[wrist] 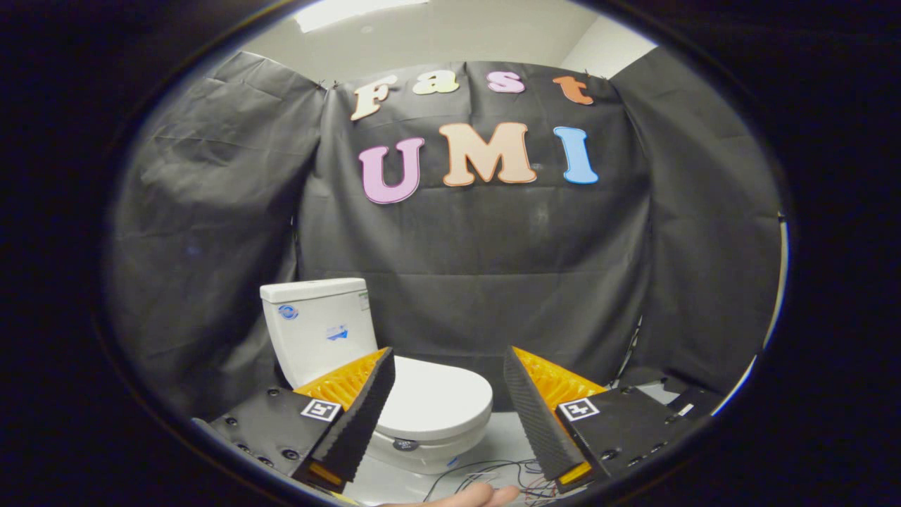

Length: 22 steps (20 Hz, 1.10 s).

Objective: Open the toilet lid.

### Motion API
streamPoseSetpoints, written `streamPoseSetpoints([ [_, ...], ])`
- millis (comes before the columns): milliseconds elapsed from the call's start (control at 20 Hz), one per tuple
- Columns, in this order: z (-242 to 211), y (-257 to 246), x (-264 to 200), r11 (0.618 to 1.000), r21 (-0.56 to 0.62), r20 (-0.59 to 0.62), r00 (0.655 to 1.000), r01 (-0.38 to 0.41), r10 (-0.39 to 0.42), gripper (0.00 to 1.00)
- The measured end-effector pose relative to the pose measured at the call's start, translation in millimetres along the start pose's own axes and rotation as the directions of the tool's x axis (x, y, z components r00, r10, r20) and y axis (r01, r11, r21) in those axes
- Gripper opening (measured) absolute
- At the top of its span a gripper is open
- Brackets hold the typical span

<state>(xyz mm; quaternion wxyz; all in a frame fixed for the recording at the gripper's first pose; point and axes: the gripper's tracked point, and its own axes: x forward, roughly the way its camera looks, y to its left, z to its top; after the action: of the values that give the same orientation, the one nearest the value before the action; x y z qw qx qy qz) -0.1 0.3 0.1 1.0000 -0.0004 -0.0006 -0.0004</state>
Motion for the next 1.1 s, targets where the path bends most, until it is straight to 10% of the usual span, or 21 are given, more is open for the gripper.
streamPoseSetpoints([
  [1100,0.9,7.8,52.8,1.0,-0.016,-0.002,1.0,-0.017,0.017,0.97],
])
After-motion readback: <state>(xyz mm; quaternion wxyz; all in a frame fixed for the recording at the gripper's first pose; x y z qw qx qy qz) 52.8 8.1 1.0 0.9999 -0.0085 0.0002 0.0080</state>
